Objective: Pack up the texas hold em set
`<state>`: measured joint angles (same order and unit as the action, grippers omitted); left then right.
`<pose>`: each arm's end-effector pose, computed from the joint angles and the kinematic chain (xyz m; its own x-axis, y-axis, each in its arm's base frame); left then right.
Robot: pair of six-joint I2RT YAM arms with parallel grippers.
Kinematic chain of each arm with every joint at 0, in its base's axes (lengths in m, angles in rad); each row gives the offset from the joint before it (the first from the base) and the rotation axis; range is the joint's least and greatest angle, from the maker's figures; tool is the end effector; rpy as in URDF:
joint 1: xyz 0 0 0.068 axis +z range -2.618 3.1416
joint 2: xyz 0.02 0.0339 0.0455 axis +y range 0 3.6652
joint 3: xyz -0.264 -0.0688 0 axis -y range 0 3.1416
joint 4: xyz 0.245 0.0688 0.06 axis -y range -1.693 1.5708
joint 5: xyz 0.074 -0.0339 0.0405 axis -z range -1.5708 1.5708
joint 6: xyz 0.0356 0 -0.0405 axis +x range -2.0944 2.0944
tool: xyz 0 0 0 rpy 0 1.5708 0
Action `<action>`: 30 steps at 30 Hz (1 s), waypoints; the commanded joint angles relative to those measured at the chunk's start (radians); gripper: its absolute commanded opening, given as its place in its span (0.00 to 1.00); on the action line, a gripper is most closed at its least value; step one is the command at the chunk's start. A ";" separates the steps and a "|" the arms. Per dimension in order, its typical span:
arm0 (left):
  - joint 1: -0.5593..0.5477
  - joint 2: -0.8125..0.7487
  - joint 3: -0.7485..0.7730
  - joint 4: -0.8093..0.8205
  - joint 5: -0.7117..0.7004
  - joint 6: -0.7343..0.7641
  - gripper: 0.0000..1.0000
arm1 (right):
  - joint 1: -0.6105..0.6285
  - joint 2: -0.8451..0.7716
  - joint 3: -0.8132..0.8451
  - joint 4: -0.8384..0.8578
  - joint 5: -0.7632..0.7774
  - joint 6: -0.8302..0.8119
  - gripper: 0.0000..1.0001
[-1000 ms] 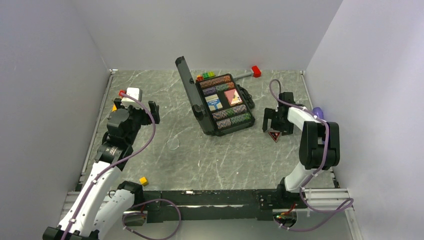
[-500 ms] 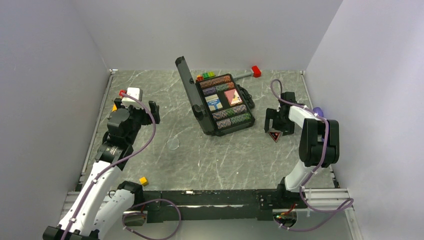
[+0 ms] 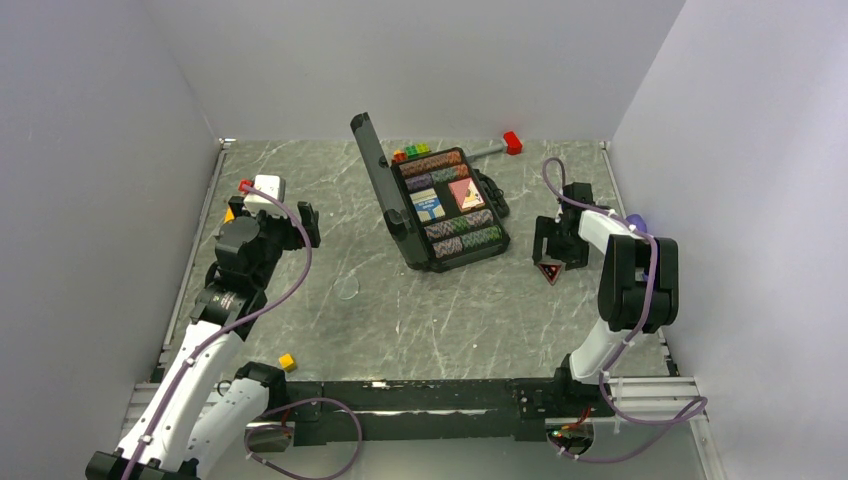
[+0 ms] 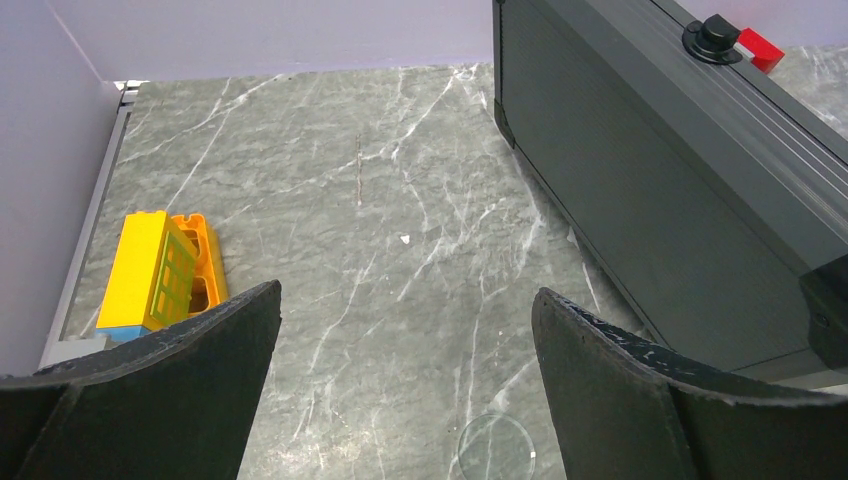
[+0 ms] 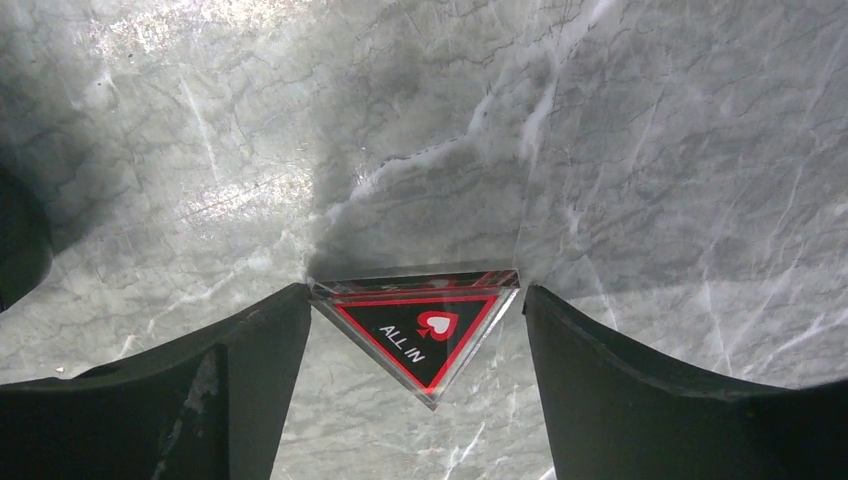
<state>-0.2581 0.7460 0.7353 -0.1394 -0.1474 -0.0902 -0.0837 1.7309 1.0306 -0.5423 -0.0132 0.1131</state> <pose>0.1751 -0.0408 0.3337 -0.1541 -0.0515 -0.9867 0.0986 0.9929 -0.0672 0.3223 -0.0266 0.1584 -0.9283 0.1911 -0.3189 0.1853 0.9815 0.0488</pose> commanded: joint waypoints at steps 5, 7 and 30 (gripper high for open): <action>0.003 -0.007 0.036 0.028 0.000 0.001 0.99 | -0.005 0.026 0.013 -0.004 -0.034 -0.012 0.74; 0.003 -0.007 0.036 0.029 -0.001 0.001 0.99 | -0.005 0.029 0.013 -0.004 -0.037 -0.012 0.70; 0.004 -0.007 0.038 0.024 -0.003 0.003 0.99 | 0.042 -0.133 0.071 -0.084 -0.033 0.001 0.49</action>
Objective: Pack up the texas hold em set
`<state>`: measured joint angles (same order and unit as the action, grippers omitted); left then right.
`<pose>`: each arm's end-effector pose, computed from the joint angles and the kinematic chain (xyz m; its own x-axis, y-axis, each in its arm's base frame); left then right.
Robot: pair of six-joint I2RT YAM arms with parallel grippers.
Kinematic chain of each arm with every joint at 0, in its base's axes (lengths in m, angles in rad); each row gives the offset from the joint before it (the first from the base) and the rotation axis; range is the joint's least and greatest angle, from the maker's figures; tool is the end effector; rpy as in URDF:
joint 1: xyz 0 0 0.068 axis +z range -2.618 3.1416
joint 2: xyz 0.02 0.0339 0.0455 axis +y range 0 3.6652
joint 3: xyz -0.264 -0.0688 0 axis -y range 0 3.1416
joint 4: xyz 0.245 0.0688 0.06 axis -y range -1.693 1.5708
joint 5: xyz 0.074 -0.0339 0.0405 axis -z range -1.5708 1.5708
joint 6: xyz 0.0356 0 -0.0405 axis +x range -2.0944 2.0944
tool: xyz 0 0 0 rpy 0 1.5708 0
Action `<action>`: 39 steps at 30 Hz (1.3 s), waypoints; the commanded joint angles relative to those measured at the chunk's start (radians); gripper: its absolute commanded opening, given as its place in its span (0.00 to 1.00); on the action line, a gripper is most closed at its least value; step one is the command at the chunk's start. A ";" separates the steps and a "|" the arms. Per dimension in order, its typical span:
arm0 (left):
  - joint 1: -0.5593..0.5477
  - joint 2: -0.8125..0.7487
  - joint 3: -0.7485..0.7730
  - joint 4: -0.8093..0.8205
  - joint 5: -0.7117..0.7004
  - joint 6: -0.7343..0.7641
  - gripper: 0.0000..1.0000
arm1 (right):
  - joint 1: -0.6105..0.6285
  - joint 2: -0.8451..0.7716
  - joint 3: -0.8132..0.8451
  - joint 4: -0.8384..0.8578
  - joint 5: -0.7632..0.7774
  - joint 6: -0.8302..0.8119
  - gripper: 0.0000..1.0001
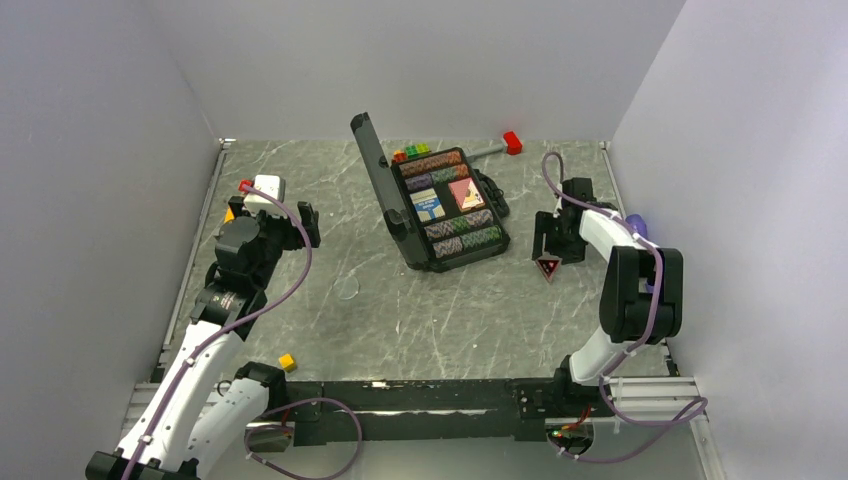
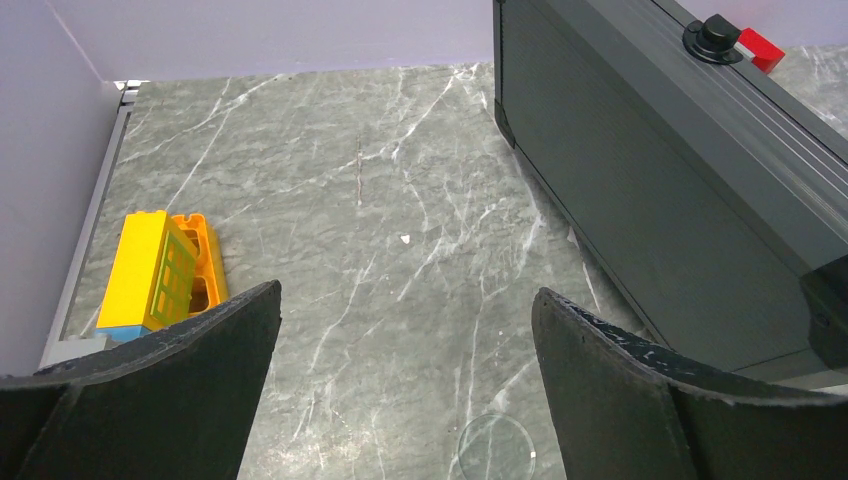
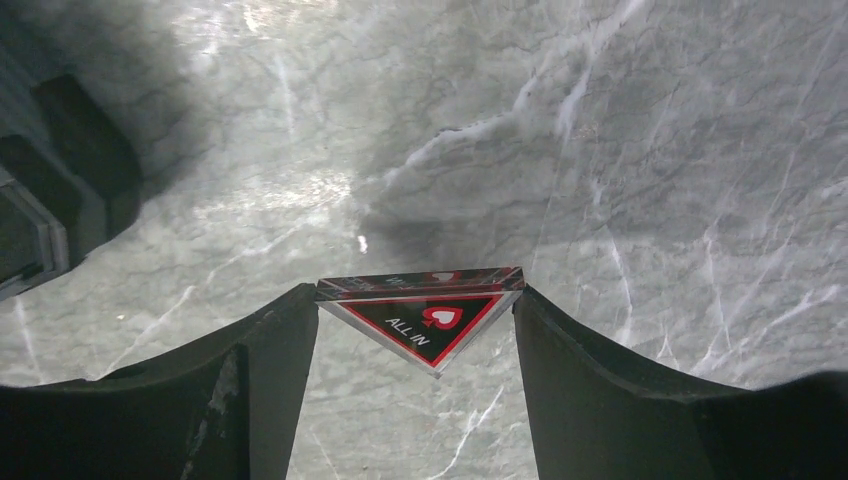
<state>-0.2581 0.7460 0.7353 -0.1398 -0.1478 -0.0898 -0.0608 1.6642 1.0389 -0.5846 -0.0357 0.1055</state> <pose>0.1751 -0.0408 0.3337 -0.1544 -0.0510 -0.9867 0.0982 0.9929 -0.0667 0.3166 -0.0180 0.1791 -0.9236 0.1617 -0.3476 0.1462 0.9867 0.0704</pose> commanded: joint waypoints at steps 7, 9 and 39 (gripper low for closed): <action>0.004 -0.005 0.038 0.025 -0.001 -0.001 0.99 | 0.088 -0.116 0.170 -0.083 -0.023 0.026 0.48; 0.003 -0.004 0.036 0.025 0.000 -0.001 0.99 | 0.130 -0.105 0.217 -0.087 -0.030 0.036 0.48; 0.003 0.004 0.037 0.026 -0.006 0.007 0.99 | 0.401 0.631 1.049 -0.222 -0.020 0.065 0.46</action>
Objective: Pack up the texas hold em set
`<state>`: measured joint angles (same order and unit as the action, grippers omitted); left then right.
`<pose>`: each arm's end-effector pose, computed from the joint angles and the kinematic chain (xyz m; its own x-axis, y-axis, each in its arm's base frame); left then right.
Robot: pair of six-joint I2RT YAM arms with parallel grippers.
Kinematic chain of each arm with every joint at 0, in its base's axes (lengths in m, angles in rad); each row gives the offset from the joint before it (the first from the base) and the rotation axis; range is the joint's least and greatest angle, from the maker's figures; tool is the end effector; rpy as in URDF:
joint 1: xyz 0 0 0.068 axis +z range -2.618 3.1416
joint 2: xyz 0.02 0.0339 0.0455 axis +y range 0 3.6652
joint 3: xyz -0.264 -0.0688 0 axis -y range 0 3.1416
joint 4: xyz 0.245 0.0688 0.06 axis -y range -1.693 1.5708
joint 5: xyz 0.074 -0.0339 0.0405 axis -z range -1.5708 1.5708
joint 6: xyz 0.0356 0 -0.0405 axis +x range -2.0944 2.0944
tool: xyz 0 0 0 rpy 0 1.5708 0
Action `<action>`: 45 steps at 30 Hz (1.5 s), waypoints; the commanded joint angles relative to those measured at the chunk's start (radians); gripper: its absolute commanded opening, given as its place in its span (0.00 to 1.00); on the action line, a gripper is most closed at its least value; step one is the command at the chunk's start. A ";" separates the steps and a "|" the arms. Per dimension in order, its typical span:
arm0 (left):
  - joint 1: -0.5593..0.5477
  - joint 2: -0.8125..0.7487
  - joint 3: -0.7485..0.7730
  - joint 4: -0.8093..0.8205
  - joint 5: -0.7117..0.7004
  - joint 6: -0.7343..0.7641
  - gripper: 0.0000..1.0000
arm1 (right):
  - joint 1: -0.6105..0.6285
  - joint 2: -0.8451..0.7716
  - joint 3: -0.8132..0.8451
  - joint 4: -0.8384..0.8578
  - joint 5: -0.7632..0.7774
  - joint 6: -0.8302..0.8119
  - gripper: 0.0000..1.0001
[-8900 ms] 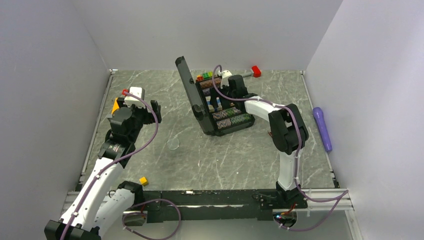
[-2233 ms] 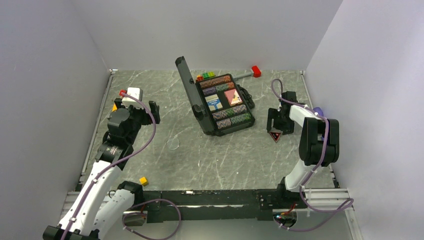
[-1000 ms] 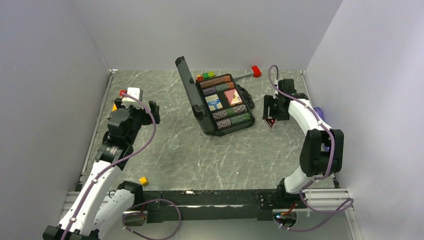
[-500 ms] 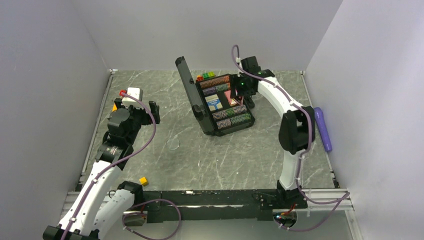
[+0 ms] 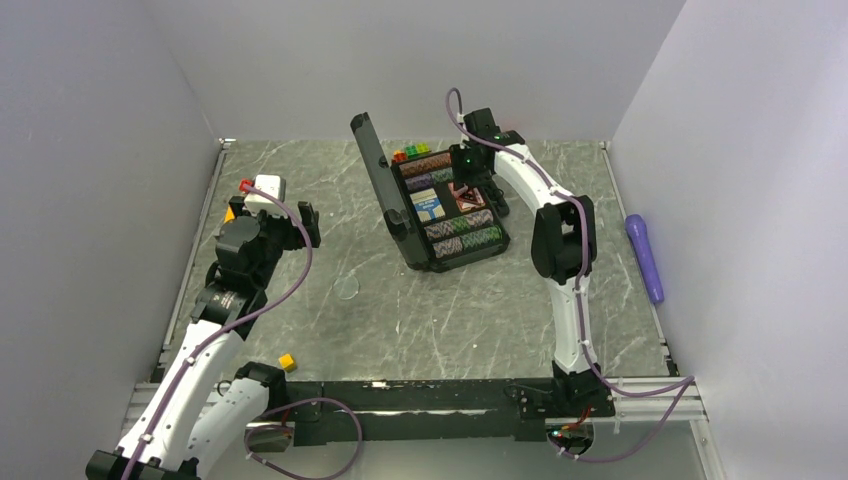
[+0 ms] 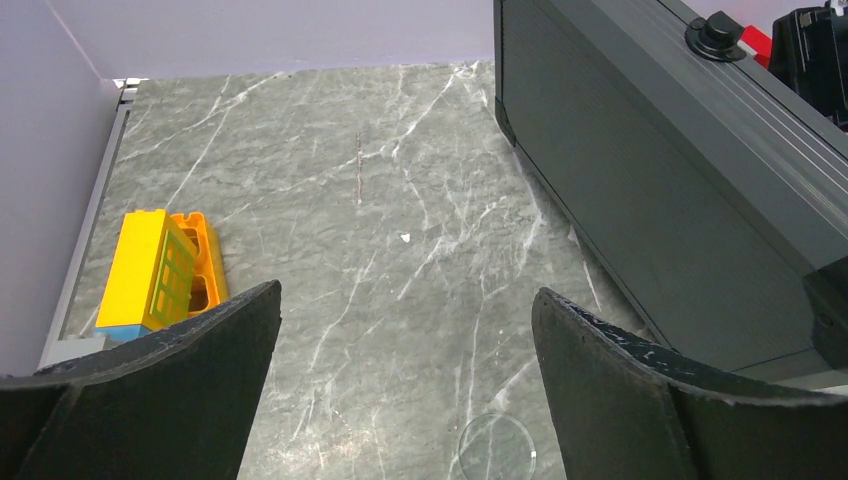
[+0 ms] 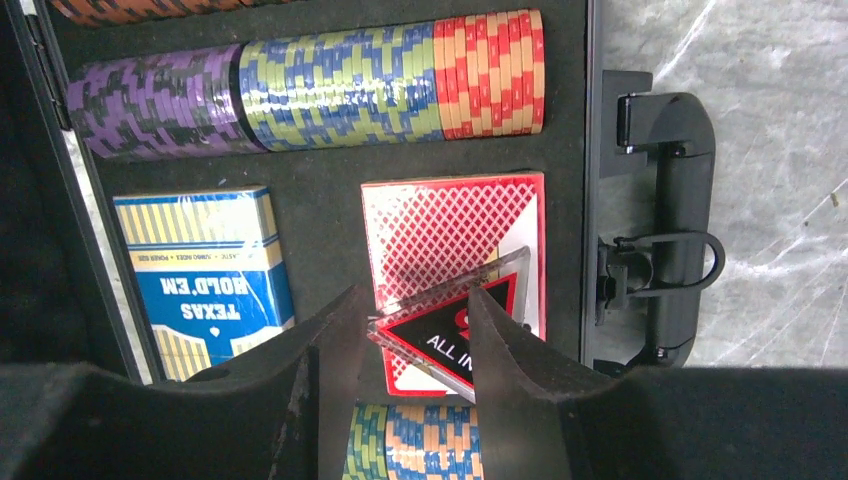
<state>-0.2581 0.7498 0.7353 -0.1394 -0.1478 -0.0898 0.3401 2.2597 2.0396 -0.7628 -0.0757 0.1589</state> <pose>0.1759 -0.0410 0.3331 -0.1576 -0.0501 -0.9862 0.0980 0.9930 -0.0661 0.4712 0.1696 0.2312 -0.8335 -0.1276 -0.5377 -0.2434 0.9583 0.1499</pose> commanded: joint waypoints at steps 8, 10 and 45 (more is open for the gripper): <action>0.004 0.010 0.039 0.027 -0.001 0.005 0.99 | 0.000 -0.055 -0.003 -0.002 0.017 -0.010 0.56; 0.003 0.009 0.038 0.027 -0.001 0.005 0.99 | 0.001 -0.083 -0.010 0.005 0.018 -0.025 0.64; 0.003 0.008 0.038 0.026 0.000 0.004 0.99 | 0.011 -0.158 -0.251 0.158 0.054 -0.133 0.63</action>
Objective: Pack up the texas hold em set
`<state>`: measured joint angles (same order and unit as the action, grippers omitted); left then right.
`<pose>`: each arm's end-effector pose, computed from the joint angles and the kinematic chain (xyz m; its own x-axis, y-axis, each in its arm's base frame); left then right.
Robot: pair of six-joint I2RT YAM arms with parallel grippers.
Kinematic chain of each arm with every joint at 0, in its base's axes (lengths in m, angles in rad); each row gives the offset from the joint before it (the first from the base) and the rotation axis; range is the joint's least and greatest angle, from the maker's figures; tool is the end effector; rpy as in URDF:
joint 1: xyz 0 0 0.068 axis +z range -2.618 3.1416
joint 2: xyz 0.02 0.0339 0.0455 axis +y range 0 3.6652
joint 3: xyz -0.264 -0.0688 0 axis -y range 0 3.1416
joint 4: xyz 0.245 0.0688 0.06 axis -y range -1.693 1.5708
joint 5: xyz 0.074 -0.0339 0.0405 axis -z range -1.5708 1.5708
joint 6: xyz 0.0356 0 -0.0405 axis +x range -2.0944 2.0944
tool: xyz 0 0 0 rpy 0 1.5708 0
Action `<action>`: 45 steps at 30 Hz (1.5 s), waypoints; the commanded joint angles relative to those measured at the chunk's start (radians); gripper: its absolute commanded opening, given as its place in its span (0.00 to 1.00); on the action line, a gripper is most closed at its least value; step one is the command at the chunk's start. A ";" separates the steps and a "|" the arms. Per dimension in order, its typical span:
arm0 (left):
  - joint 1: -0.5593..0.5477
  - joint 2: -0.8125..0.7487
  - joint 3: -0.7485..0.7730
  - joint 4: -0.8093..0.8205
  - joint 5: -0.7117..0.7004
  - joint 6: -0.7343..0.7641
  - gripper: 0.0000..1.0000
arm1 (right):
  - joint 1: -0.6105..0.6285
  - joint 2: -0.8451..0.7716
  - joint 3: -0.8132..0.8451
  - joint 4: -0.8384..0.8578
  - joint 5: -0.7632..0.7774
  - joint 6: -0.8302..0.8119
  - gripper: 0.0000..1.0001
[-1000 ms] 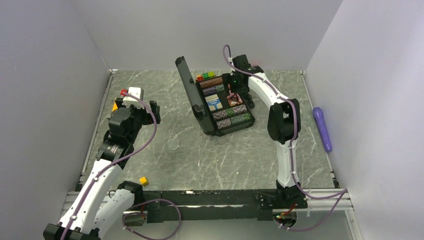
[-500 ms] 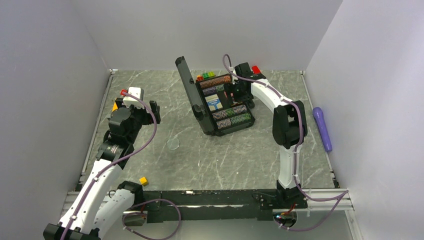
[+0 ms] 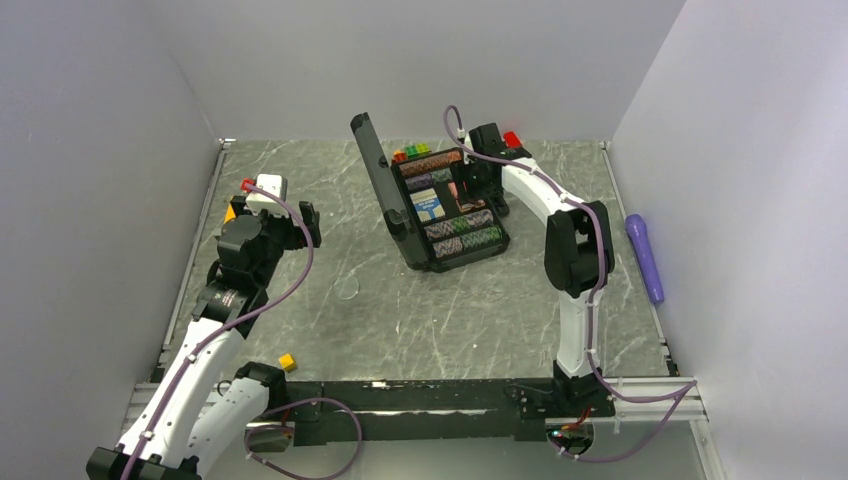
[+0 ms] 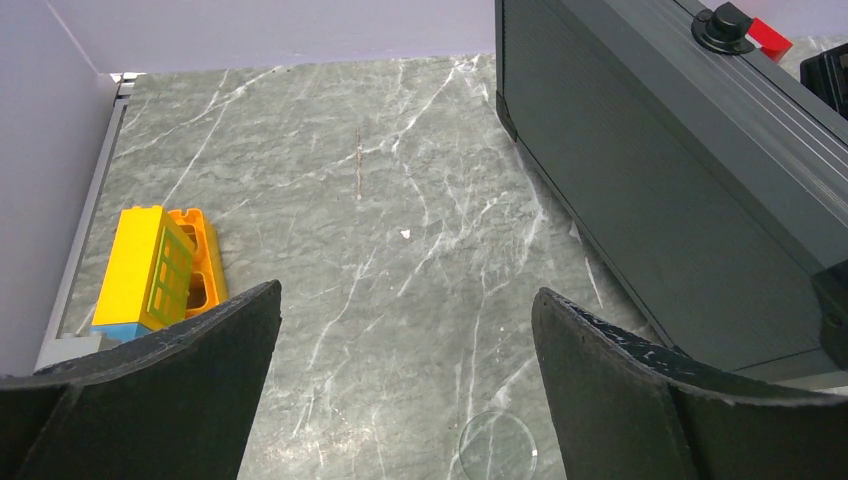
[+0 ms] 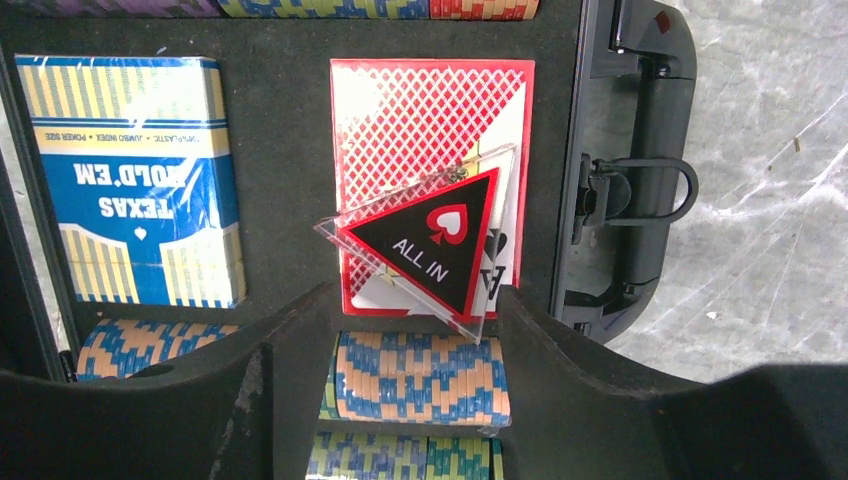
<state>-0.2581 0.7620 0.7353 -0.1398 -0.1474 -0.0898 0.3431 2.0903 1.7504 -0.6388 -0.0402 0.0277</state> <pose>0.1785 -0.0417 0.3311 -0.1697 -0.0470 -0.9844 0.0976 0.9932 -0.0642 0.4357 0.1572 0.2266 -0.7910 -0.2532 -0.5570 -0.3355 0.9408 0.0488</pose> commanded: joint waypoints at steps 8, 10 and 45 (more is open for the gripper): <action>0.005 -0.006 0.038 0.026 -0.001 0.004 0.99 | 0.024 0.043 0.062 0.041 0.068 0.052 0.54; 0.004 -0.008 0.038 0.026 -0.002 0.004 0.99 | 0.030 0.044 0.058 0.053 0.077 0.076 0.52; 0.004 -0.020 0.039 0.025 0.011 -0.004 0.99 | 0.081 0.059 -0.011 0.060 0.261 0.441 0.38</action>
<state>-0.2581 0.7605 0.7353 -0.1398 -0.1471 -0.0906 0.4171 2.1448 1.7721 -0.5655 0.1997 0.4026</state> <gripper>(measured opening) 0.994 0.378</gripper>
